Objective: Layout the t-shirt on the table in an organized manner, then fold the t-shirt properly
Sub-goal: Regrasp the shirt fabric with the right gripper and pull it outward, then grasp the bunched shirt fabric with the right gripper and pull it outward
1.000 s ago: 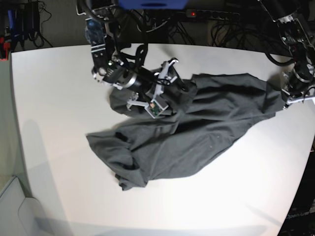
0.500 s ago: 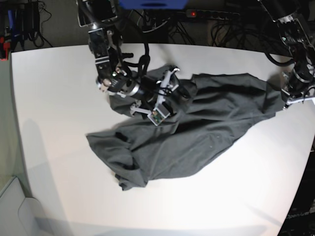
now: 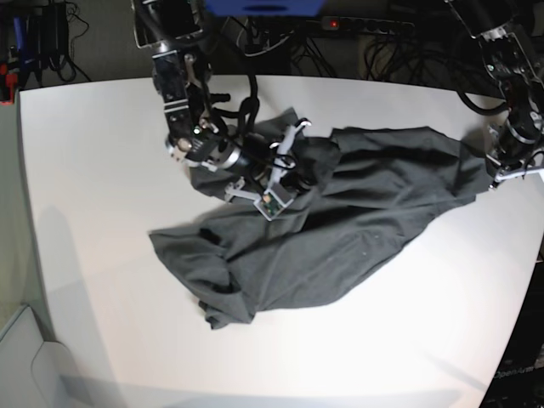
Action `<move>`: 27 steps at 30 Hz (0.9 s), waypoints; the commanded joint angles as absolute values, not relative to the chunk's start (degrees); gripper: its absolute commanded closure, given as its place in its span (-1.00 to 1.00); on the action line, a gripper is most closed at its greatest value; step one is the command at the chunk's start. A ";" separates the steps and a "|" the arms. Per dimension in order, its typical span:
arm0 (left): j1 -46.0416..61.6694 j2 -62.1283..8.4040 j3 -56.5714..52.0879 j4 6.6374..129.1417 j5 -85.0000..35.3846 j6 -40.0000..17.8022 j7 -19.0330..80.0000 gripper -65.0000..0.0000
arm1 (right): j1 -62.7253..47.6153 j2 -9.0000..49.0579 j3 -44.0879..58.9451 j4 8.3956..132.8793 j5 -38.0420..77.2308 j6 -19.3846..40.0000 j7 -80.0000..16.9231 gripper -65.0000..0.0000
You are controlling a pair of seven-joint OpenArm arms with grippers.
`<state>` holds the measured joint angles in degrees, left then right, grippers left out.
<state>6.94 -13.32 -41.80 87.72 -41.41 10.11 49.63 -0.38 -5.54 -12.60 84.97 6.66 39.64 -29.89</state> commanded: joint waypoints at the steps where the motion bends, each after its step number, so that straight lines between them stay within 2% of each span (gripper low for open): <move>1: 6.20 -14.37 -42.15 88.48 -41.71 9.89 48.92 0.98 | 0.31 -5.67 -12.53 86.64 7.96 40.00 -28.09 0.84; 5: 6.20 -14.64 -42.24 88.40 -41.45 9.89 48.92 0.98 | -0.31 -3.82 -10.77 91.21 7.96 40.00 -28.53 0.88; 9: 6.20 -14.64 -42.24 88.40 -41.45 9.89 48.92 0.98 | -1.71 -3.56 -4.09 96.92 7.96 40.00 -28.70 0.88; 21: 6.29 -14.64 -42.24 88.84 -41.89 9.89 48.92 0.98 | -2.77 -2.07 22.37 108.35 8.04 40.00 -34.95 0.87; 24: 6.20 -14.46 -42.15 88.92 -41.89 9.89 48.92 0.98 | -2.77 -2.33 23.87 109.67 8.04 40.00 -41.36 0.87; 27: 6.20 -14.37 -42.07 88.92 -41.89 9.89 48.92 0.98 | -2.95 -2.51 19.47 109.67 7.78 40.00 -46.73 0.87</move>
<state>6.79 -13.37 -41.89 87.61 -41.43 10.09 49.43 -3.55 -2.42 19.64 108.66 6.44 39.62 -48.31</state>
